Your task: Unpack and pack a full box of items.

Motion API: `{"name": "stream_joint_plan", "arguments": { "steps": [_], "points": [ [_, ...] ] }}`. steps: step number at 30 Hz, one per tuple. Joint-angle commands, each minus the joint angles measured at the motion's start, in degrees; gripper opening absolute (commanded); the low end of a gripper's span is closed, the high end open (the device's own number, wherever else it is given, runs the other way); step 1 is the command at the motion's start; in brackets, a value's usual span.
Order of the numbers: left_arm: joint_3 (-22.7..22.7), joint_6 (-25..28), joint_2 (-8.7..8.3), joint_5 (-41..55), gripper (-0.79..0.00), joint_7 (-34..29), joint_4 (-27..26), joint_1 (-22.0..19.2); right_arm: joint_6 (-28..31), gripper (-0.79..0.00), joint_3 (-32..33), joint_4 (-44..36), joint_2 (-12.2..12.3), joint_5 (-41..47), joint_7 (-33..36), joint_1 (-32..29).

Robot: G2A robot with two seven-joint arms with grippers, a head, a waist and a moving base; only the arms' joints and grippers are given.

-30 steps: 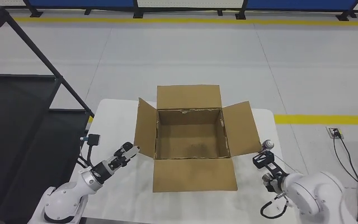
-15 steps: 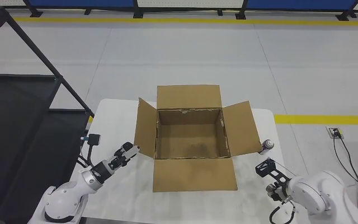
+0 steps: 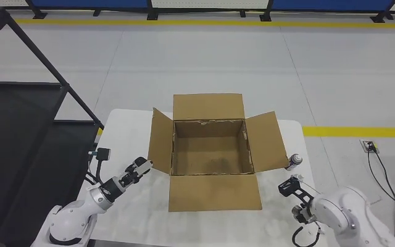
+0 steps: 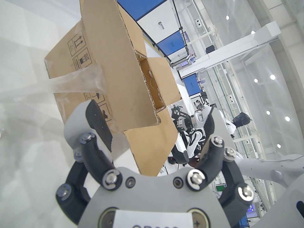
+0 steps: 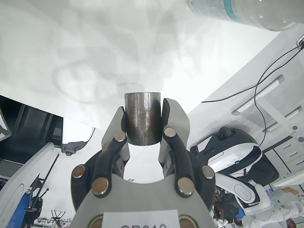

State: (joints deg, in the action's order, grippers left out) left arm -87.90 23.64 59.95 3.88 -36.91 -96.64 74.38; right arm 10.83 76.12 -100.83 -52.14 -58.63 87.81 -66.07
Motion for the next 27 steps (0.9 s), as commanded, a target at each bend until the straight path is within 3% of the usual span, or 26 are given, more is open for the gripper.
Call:
{"name": "stream_joint_plan", "arguments": {
  "steps": [1,7,18,22,23,27],
  "points": [
    [-0.10,0.21,-0.03,0.10,0.000,-0.03,0.18,-0.02,-0.66,-0.785,-2.06,1.66,-0.16,-1.06,0.19,1.78],
    [-0.42,0.51,-0.11,0.43,0.000,0.03,0.48,0.33,-3.45,-0.785,-8.65,8.26,-0.50,-2.86,0.19,8.05],
    [-0.92,0.58,-0.23,0.60,0.000,0.54,0.08,1.12,-4.78,-0.785,-18.01,17.71,-0.38,1.51,0.19,17.69],
    [-0.95,0.58,-0.26,0.59,0.000,0.59,-0.03,1.24,-5.37,-0.656,-20.25,18.76,0.07,3.06,0.19,19.58],
    [-0.95,0.57,-0.27,0.60,0.000,0.60,-0.05,1.25,-5.53,-0.588,-20.72,18.92,0.20,3.40,0.19,19.96],
    [-1.05,0.57,-0.30,0.67,0.000,0.74,-0.19,1.33,-6.14,-0.523,-22.70,19.44,0.68,4.65,0.19,21.34]
  ]
}}
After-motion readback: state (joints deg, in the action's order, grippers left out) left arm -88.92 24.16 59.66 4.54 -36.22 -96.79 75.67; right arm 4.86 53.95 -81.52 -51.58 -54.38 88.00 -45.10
